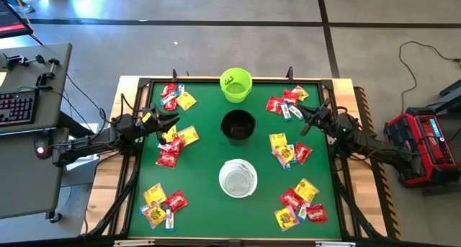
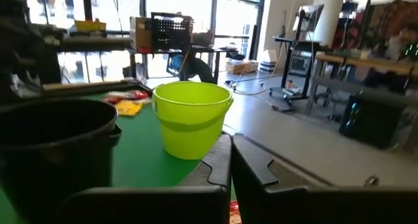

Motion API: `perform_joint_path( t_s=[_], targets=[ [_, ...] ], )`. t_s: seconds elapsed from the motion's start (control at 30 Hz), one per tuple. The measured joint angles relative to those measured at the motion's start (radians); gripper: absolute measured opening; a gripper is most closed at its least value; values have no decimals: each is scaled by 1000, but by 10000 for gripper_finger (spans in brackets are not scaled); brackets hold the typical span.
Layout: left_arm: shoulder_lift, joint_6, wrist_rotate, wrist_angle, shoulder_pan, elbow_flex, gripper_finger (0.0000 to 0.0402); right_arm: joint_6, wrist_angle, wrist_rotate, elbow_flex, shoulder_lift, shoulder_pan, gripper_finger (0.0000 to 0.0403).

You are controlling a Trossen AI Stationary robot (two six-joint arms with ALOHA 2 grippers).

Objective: Sort candy by brand, put in halloween buckets
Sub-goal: Put the white chocolate into the black bucket

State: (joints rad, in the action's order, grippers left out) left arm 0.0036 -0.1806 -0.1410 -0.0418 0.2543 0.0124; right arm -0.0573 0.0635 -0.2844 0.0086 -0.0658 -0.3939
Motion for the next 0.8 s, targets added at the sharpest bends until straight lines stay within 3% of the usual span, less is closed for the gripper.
perform_joint_path(
  t_s=[0.53,0.63,0.8],
  targets=[
    [0,0,0,0,0,0,89,-29,85,6,0,0,0,0],
    [0,0,0,0,0,0,89,27,92,8,0,0,0,0],
    [0,0,0,0,0,0,89,79,97,83,0,0,0,0]
  ],
)
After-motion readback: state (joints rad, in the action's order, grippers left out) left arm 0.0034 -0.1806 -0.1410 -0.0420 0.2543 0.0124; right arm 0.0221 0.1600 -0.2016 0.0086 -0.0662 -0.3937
